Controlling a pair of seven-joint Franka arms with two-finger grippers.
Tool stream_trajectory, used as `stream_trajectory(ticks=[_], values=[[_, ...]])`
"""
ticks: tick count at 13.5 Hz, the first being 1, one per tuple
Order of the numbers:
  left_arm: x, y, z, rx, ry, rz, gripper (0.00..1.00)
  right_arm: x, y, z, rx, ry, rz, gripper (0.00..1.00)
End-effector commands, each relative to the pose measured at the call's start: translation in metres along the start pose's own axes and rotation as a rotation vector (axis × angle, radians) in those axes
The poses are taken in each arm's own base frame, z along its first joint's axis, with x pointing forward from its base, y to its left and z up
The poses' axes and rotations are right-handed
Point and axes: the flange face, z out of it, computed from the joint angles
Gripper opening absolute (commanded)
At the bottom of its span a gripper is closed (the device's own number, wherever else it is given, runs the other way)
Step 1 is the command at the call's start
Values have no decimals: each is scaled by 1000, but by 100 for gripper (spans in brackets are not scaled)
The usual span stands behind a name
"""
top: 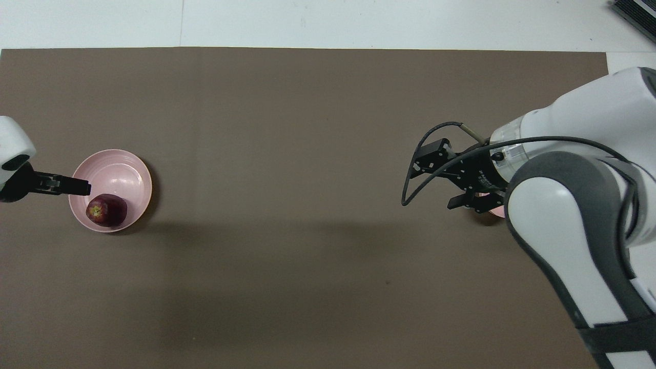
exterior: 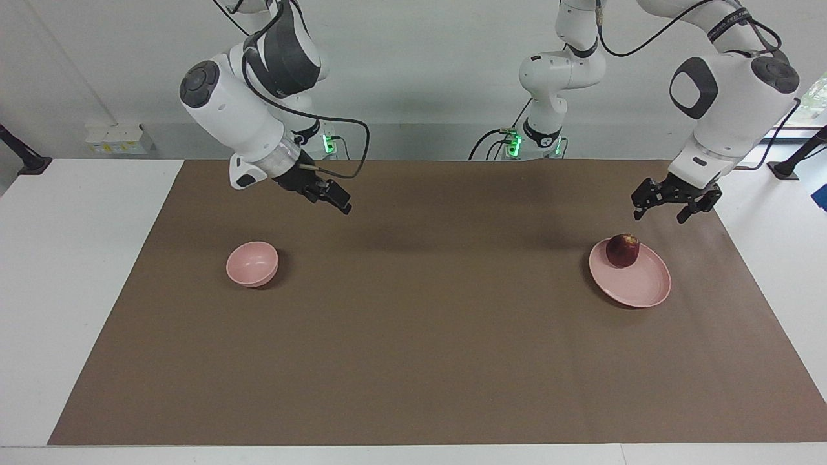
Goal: Move apple from plate to bowl
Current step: 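Grasp the red apple with the left gripper while the right gripper advances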
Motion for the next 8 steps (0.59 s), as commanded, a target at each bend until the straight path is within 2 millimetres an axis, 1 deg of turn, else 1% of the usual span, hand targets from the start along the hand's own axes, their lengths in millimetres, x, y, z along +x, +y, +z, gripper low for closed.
stream_trajectory(ticks=[1,2,3,4,5,6,7,8], values=[[-8,-2,41,-10,6,12,100,-15,-21,34,44,-45,99,100],[-10,-3,60,-9,7,20,100,-22,-29,45,74,-45,146,100],[-13,-6,79,-5,14,23,100,-26,-36,49,110,-54,210,100],[-18,-10,89,-2,20,16,100,-27,-40,52,141,-77,261,100],[-21,-16,99,-5,10,33,100,-27,-45,60,162,-107,293,100],[-23,-18,105,-7,0,63,100,-26,-49,72,174,-136,329,100],[-28,-24,113,-11,-11,66,100,-22,-53,79,199,-159,395,100],[-32,-28,122,-10,-13,58,94,-18,-56,82,232,-176,462,100]])
